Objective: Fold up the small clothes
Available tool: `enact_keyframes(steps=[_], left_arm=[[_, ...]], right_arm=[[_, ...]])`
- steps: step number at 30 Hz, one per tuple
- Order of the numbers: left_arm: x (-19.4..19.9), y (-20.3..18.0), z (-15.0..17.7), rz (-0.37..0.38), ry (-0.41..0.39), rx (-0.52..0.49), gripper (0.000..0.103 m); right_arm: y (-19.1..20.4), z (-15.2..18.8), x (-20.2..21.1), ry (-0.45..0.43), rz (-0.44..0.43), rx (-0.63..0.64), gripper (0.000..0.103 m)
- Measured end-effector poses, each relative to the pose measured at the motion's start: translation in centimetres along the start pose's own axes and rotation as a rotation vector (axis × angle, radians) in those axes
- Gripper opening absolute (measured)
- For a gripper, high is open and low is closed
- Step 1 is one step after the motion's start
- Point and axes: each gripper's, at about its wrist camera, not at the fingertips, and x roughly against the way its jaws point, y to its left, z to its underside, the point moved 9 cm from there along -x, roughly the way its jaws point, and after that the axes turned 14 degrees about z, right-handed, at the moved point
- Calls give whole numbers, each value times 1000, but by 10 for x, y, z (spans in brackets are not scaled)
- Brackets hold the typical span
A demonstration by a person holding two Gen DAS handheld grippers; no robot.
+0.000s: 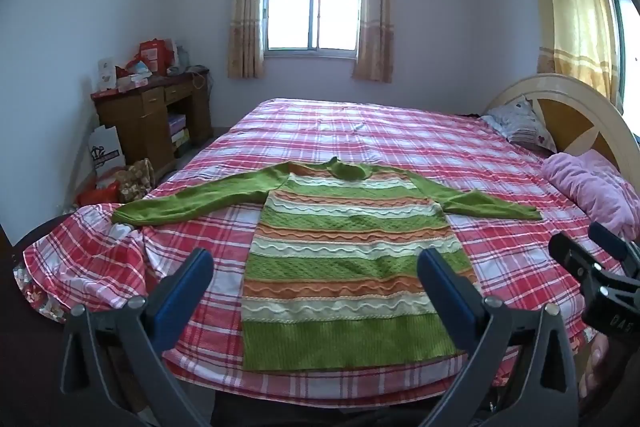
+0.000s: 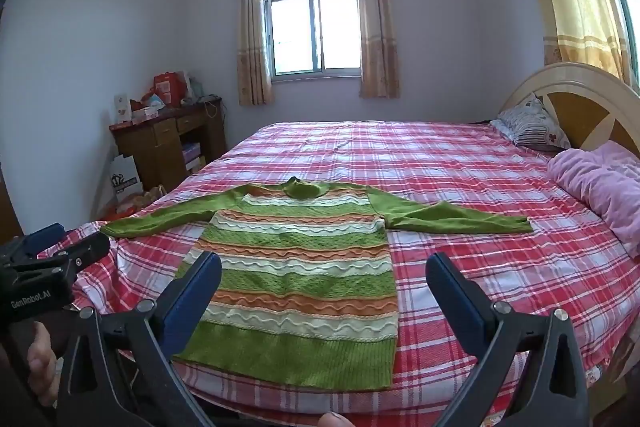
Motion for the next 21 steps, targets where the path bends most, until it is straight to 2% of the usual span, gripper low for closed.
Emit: enact_keyframes(steps=[21], left_arm=[[2,8,-4,-12,-6,5,103]], right_arm=[[-2,9,-10,18,19,4,102]])
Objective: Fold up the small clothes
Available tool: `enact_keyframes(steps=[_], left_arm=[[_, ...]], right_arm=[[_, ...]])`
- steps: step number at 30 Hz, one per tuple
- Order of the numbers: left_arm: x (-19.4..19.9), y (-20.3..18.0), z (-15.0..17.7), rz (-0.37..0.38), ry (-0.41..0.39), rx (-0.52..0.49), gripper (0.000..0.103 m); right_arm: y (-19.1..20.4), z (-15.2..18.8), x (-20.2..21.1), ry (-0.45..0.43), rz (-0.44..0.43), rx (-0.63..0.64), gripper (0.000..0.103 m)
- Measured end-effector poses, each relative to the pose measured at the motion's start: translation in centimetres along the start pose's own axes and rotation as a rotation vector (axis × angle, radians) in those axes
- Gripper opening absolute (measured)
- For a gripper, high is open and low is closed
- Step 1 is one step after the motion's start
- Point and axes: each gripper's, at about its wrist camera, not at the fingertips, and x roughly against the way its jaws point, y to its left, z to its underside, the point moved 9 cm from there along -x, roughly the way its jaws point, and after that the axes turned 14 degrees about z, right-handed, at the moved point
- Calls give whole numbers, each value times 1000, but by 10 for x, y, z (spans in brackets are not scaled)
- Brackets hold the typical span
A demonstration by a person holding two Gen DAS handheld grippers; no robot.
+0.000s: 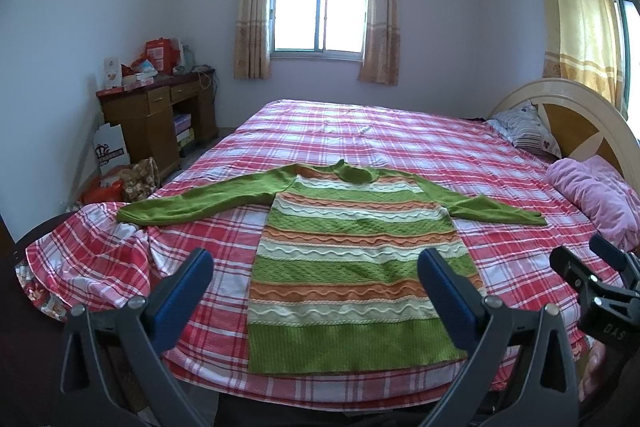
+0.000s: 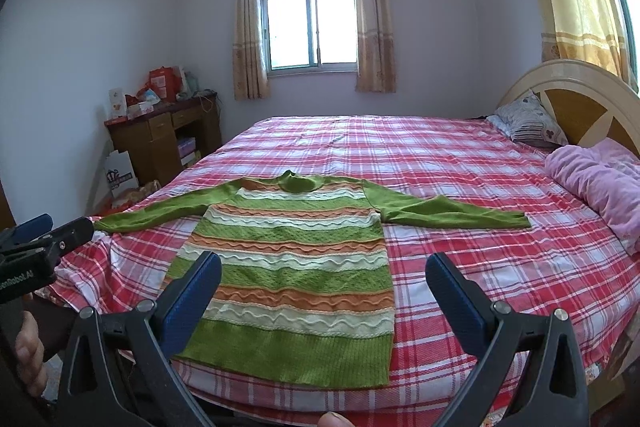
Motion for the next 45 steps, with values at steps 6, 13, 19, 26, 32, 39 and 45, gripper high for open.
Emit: enact_keyframes(steps=[6,13,19,26,32,39,45], left_arm=[[-1,1,0,-2,1,1,103],[-1,2,0,-1,1,2,103],[-1,2,0,-2,1,2,103],[-2,4,0,-2,1,5,103],[-2,6,2,-2,5,3,103],[-3,7,2,-3,5,5,103],[-10,11,8,-7,25,8,103]], right_arm=[[2,0,0,4,1,3,102],[3,0,-1,7,1,3,102],[3,0,-2,9,0,4,102],[3,0,-2,10,0,3,102],[3,1,-2,11,0,3,102],[3,1,-4,19,-1,-1,102],[3,4,-7,30,-3,0,102]])
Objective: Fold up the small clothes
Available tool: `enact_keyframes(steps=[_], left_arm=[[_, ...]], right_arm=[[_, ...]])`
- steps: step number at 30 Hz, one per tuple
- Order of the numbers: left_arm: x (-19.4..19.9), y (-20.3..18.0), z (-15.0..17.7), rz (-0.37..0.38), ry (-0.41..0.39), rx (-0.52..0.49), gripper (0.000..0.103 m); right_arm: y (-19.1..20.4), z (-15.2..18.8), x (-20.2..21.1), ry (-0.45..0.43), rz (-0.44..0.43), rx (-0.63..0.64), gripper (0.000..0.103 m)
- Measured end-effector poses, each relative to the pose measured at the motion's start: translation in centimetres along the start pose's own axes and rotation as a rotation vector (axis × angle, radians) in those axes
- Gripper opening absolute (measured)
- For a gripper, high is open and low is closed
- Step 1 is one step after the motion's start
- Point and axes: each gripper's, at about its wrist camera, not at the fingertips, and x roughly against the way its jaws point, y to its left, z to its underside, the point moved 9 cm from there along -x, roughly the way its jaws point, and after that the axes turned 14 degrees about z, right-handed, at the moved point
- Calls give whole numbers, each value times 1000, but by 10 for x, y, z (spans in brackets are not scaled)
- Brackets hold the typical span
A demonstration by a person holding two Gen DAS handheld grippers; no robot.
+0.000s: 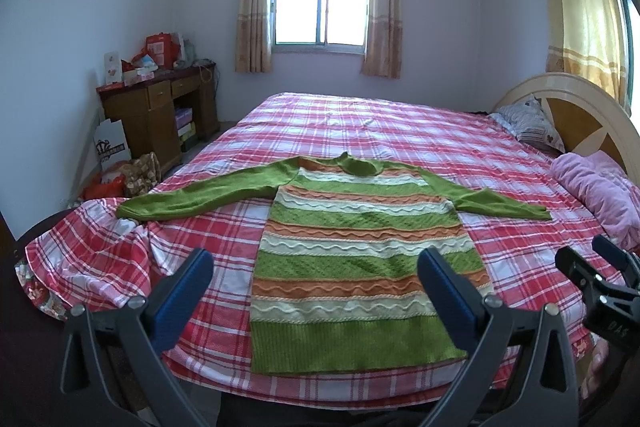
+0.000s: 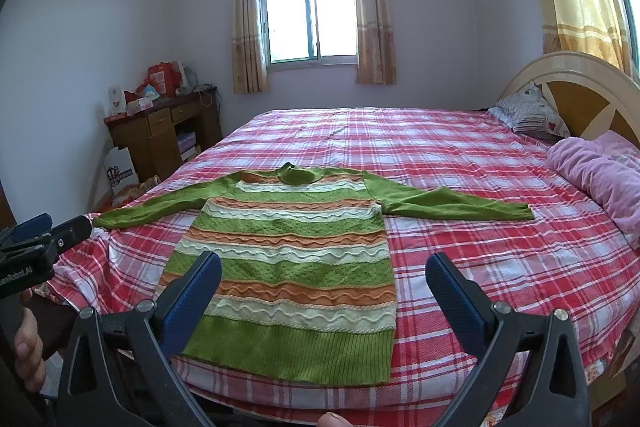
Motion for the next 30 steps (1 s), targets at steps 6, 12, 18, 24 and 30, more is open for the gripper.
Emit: enact_keyframes(steps=[6,12,18,24,30], left_arm=[[-10,2,6,-4,28,-2,103],[-31,4,11,-27,77,-30,103],[-64,10,19,-47,148,-58,103],[-105,14,21,-68,220,-94,103],[-145,13,15,-90,249,-112,103]], right_arm=[[-3,2,-8,8,8,2,102],[-10,9,-38,31,36,24,102],[-27,21,-87,89,90,40,102],[-51,29,-136,146,141,48,102],[-80,32,-180,187,184,31,102]])
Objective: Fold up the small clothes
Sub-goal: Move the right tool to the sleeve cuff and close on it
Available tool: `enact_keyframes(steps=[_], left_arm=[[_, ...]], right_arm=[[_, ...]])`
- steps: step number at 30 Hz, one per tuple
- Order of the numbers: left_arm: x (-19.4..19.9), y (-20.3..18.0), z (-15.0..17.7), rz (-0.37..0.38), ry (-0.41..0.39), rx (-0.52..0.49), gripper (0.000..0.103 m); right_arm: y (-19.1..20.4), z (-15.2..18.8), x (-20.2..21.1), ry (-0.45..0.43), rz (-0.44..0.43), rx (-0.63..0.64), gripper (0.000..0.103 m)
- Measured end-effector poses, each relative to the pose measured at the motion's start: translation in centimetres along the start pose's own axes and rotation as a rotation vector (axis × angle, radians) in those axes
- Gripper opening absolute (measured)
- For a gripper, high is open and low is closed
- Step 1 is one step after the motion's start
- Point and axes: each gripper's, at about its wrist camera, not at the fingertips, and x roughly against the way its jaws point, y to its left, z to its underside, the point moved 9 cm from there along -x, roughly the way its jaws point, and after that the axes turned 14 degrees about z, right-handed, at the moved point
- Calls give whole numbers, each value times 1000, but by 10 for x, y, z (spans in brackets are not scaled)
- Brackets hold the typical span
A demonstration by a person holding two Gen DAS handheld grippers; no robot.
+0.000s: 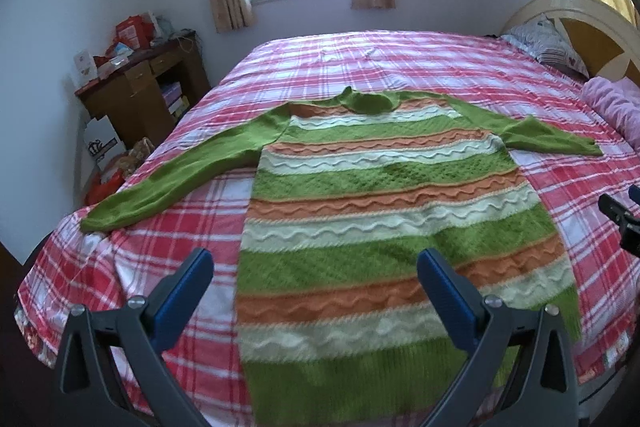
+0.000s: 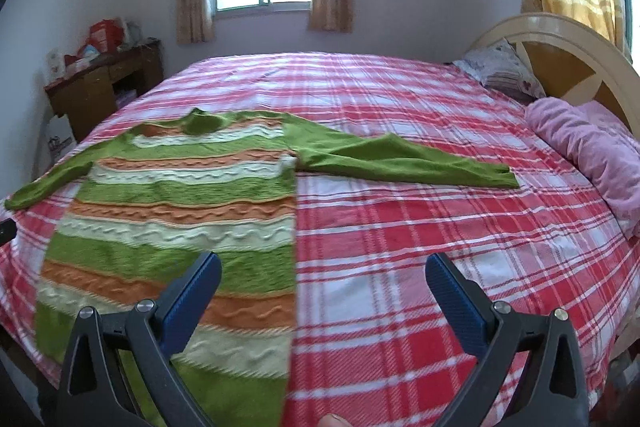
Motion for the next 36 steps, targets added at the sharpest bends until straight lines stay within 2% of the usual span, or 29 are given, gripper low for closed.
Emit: enact_keyframes(steps=[3,6,11,18,22,30,33,36], left_arm=[[-20,0,-8,-11,10,2,103],[-43,1,-17,-36,19,5,103],[-80,4,-28,-47,34,14,103],[-122,16,-40,-75,53,28,103],[-139,24,-46,-128,50,10,103],[-160,42,-50,-162,64,47,103],[-163,48,-52,-189,63,36,103],[-169,56,-50,-208,82,40,103]], right_arm=[[-8,-2,-22,14,-7,-10,102],[-20,-3,-51,66,-54,-43,102],[-49,-4,-95,140,-72,-102,102],[-104,-14,-146,195,-2,-168,102],[-137,-24,-173,216,17,-238,102],[-201,-44,-227,242,101,-340,101],[-226,-46,-248,270,131,-396,89],[-250,-49,-266,289,176,-431,85]])
